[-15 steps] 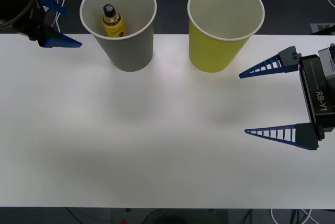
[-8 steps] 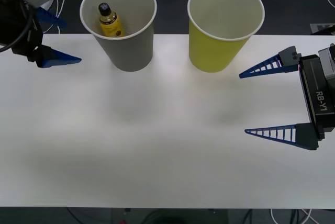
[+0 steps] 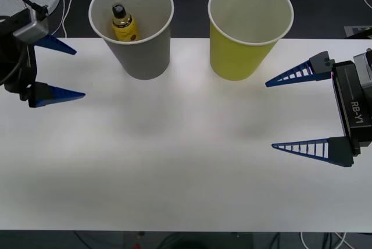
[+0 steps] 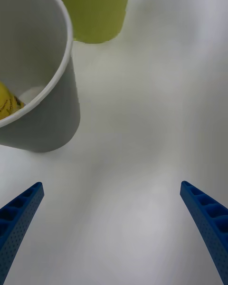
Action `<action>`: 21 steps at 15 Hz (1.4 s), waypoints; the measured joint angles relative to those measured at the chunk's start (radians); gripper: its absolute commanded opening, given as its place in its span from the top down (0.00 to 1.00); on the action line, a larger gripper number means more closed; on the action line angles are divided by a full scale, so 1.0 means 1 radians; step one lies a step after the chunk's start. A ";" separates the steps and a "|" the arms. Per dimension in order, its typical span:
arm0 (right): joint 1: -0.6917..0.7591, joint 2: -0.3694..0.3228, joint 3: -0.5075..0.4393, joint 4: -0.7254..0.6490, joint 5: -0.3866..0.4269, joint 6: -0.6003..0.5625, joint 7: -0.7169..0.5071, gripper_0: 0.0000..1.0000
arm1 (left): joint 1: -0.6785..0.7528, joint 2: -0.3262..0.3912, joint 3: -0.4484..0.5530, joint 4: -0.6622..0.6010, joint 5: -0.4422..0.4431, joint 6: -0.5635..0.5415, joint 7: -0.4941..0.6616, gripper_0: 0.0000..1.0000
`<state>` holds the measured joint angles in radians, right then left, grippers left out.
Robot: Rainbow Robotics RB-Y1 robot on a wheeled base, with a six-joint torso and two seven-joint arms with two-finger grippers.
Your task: Put the can into the green bin and the plastic bottle into the gray bin
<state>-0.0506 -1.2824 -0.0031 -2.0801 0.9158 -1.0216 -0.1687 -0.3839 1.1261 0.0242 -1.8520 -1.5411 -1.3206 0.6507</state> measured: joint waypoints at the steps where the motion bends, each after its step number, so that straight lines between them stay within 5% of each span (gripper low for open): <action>1: 0.000 0.000 0.000 0.000 0.000 0.000 0.000 0.00 | 0.027 0.000 0.015 -0.025 -0.002 0.000 -0.009 0.00; 8: 0.000 0.000 0.000 0.000 0.000 0.000 0.000 0.00 | 0.253 -0.023 0.166 -0.236 0.029 0.000 -0.055 0.00; 15: 0.000 0.000 0.000 0.000 0.000 0.000 0.000 0.00 | 0.407 -0.024 0.257 -0.251 0.147 0.000 -0.253 0.00; 21: 0.000 0.000 0.000 0.000 0.000 0.000 0.000 0.00 | 0.477 -0.025 0.300 -0.271 0.191 0.000 -0.311 0.00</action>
<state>-0.0506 -1.2824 -0.0031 -2.0801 0.9158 -1.0216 -0.1687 0.0927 1.1015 0.3244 -2.1231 -1.3505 -1.3206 0.3393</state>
